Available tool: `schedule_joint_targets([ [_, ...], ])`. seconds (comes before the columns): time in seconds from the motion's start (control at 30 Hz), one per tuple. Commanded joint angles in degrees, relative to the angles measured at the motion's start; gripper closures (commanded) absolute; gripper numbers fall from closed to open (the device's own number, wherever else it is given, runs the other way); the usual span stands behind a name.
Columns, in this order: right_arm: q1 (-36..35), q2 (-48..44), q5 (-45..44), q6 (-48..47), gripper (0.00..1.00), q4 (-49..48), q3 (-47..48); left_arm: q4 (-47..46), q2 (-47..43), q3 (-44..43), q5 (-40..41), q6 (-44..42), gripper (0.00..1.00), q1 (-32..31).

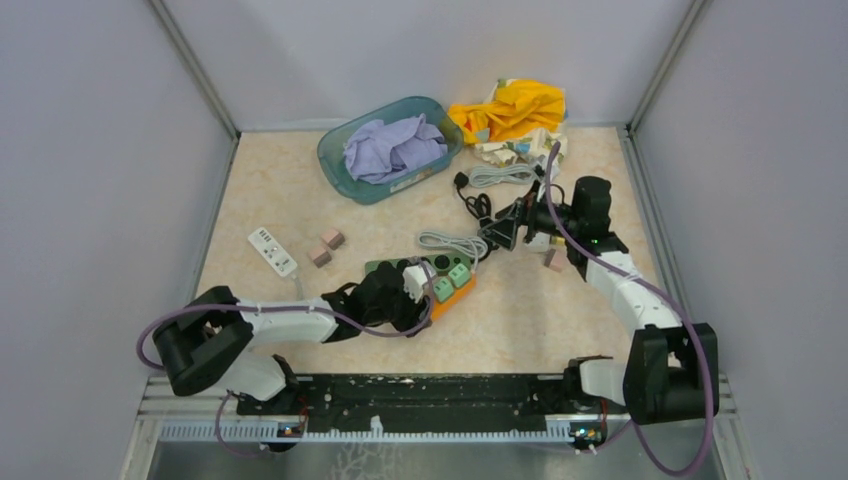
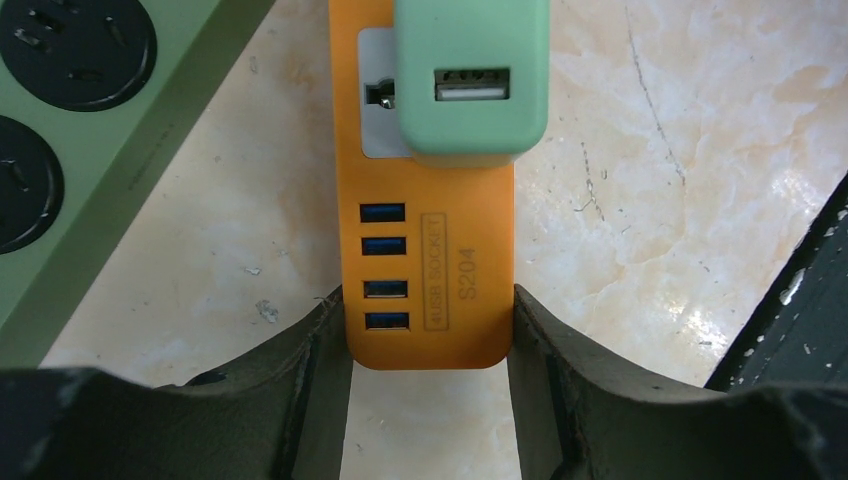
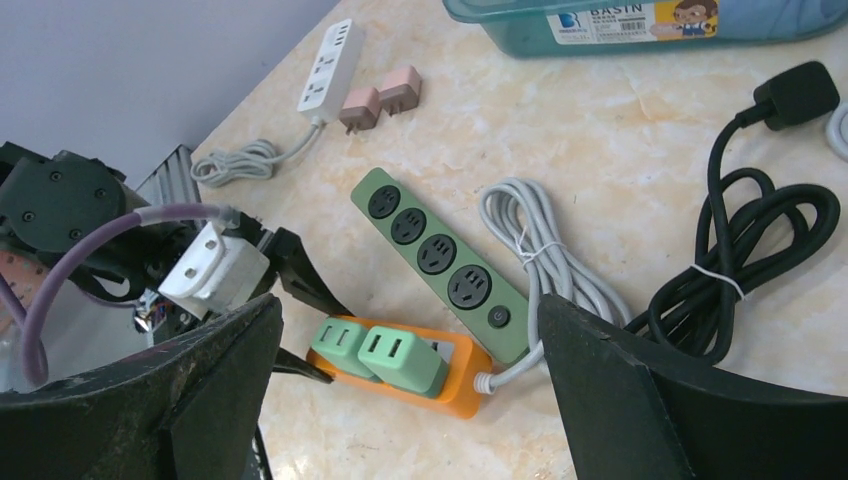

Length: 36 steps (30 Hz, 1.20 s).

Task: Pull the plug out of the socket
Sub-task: Pick up the socket from the center of the board.

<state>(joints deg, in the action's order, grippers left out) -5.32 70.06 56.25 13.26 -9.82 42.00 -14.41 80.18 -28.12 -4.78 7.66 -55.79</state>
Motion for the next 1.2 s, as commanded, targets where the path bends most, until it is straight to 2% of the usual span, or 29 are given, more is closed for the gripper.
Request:
schedule_joint_targets([
  [0.0, 0.58, -2.90, 3.32, -5.14, 0.01, -2.15, 0.00, -1.44, 1.47, -0.86, -2.92, -4.03, 0.99, -2.51],
  [0.1, 0.58, -2.95, 5.58, -9.58, 0.01, -0.17, 0.02, -0.04, 2.16, -1.10, -1.92, -4.92, 0.99, -3.43],
  [0.27, 0.25, -4.13, 12.23, -22.89, 0.01, 4.77, -1.03, 2.76, 1.94, -1.63, -2.07, -7.60, 0.99, -4.86],
  [0.7, -1.06, -4.97, 16.66, -71.98, 0.01, 37.47, 0.79, 3.50, 2.46, -0.60, -6.88, -12.19, 0.99, -6.55],
  [0.9, -3.54, -4.74, 13.40, -79.46, 0.01, 42.02, 0.90, 2.86, 2.36, -0.12, -7.04, -12.66, 0.99, -7.44],
  [1.17, -8.38, -3.09, 7.34, -85.46, 0.03, 43.31, -0.25, 1.49, 2.92, 0.04, -6.72, -13.80, 0.99, -8.62],
])
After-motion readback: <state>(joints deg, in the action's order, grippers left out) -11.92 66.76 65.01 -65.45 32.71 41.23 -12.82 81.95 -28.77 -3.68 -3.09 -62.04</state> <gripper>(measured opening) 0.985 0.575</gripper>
